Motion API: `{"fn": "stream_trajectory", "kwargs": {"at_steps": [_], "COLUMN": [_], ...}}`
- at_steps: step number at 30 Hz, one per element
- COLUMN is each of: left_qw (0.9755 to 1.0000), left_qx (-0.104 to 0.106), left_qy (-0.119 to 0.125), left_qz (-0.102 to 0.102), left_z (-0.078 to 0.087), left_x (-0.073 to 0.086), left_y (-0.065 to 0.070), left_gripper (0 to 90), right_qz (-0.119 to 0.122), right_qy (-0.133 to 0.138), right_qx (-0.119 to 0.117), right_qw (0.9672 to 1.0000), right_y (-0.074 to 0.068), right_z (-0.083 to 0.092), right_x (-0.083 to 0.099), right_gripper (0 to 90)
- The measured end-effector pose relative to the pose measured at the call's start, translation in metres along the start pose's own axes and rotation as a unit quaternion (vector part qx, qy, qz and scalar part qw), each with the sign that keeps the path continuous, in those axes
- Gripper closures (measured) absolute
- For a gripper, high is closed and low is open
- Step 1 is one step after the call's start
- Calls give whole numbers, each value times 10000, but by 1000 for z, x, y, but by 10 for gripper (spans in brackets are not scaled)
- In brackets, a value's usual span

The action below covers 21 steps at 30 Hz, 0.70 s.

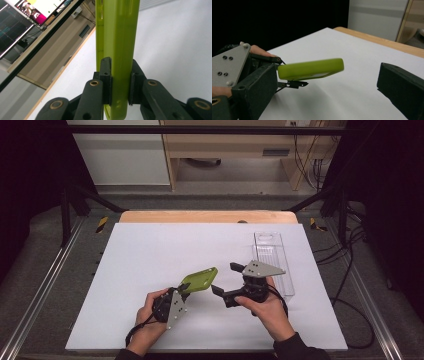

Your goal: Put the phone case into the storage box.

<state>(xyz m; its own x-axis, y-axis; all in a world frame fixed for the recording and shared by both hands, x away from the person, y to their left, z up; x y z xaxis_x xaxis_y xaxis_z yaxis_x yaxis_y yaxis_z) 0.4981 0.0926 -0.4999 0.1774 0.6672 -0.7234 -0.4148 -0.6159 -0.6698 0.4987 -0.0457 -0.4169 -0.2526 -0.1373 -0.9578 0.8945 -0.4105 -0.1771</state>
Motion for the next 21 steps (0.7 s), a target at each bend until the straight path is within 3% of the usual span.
{"fn": "stream_trajectory", "kwargs": {"at_steps": [2, 6, 9, 12, 14, 15, 16, 18, 20, 21], "left_qw": [10000, 9997, 9995, 9987, 9970, 9946, 9946, 9911, 9855, 9843], "left_qx": [-17, -35, -6, -32, -80, -108, -108, -130, -138, -130], "left_qy": [-7, -9, 46, 23, 26, 41, 41, 56, 83, 91], "left_qz": [53, 237, 328, 508, 769, 1031, 1031, 1325, 1690, 1756], "left_z": [1, 2, 3, 5, 7, 8, 8, 11, 14, 14], "left_x": [0, -3, -6, -4, -2, -1, -1, 1, 2, 2], "left_y": [1, 2, 2, -3, -10, -16, -16, -22, -28, -29], "left_gripper": [774, 773, 773, 773, 773, 773, 773, 773, 773, 773], "right_qz": [-47, -111, -171, 3, 68, 65, 34, 10, -4, -4], "right_qy": [348, 641, 634, 656, 660, 676, 706, 730, 716, 716], "right_qx": [68, 134, 182, 332, 455, 473, 493, 494, 527, 527], "right_qw": [9994, 9978, 9977, 9973, 9968, 9966, 9963, 9961, 9960, 9960], "right_y": [5, 11, 16, 17, 18, 18, 18, 17, 15, 15], "right_z": [8, 16, 18, 23, 24, 25, 25, 25, 24, 24], "right_x": [2, 7, 11, 13, 14, 15, 15, 16, 19, 19], "right_gripper": [36, 40, 39, 32, 33, 33, 33, 33, 32, 32]}}
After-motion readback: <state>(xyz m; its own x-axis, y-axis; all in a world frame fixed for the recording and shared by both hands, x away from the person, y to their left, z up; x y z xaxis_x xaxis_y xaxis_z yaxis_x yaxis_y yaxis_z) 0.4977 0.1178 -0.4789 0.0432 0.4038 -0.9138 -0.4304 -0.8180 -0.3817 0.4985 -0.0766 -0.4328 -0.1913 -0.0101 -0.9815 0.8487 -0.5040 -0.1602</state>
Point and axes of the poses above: each handheld gripper's, and its own axes: z roughly backward along the jaws, x roughly out of its underside, y roughly to its right, the point moved 10 cm from there along -z, roughly forward along the jaws, and after that the axes turned 13 degrees about -x, right-handed, at the moved point
